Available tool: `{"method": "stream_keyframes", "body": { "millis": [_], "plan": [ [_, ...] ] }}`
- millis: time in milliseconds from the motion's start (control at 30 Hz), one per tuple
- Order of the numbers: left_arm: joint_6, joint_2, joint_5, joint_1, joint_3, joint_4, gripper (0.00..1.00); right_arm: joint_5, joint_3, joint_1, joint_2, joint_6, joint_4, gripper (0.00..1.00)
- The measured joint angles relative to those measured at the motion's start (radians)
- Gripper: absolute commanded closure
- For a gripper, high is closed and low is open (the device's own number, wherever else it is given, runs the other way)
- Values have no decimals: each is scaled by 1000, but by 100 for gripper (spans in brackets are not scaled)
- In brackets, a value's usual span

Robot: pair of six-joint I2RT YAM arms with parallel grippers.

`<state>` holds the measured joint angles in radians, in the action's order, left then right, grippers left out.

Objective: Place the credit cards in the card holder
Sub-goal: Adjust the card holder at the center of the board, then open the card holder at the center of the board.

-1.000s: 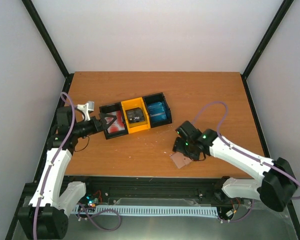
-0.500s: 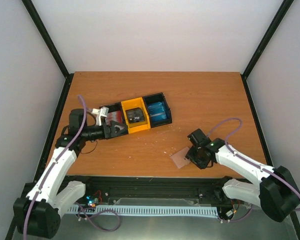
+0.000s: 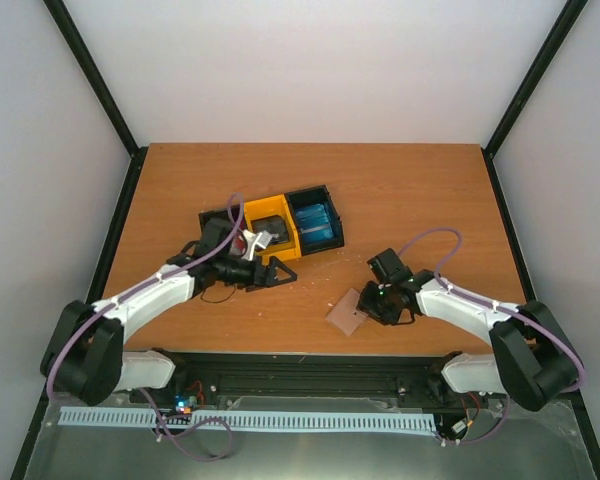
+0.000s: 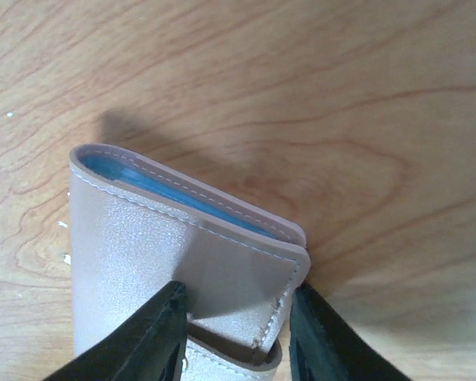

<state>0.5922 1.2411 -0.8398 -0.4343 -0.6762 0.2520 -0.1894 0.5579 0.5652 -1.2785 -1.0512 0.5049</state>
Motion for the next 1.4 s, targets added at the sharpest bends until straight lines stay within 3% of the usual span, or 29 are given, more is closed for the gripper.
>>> {"method": "stream_keyframes", "body": {
  "millis": [233,367,567,667,767,867,933,1033,1200,1400],
  "plan": [
    [3,202,43,-87,-26,-98,16,-39,2,0,-44,72,-87,76],
    [25,301,53,-136,-57,-134,26,-61,-2,0,-64,102,-143,76],
    [80,416,46,-190,-77,-181,29,-119,-6,0,-114,113,-260,76],
    [116,423,37,-206,-77,-203,35,-152,-13,0,-132,111,-317,75],
    [169,433,32,-222,-77,-225,41,-182,-23,2,-142,106,-355,70],
    [220,461,47,-238,-77,-229,41,-181,-21,9,-140,103,-356,57],
    [246,477,65,-251,-77,-226,41,-141,-2,30,-115,114,-296,49],
    [274,484,86,-267,-77,-214,42,-100,10,47,-82,127,-214,47],
    [310,487,99,-272,-82,-211,42,-64,9,96,-19,135,-82,56],
    [351,489,115,-274,-85,-211,47,-99,-23,131,-26,120,-116,71]
  ]
}}
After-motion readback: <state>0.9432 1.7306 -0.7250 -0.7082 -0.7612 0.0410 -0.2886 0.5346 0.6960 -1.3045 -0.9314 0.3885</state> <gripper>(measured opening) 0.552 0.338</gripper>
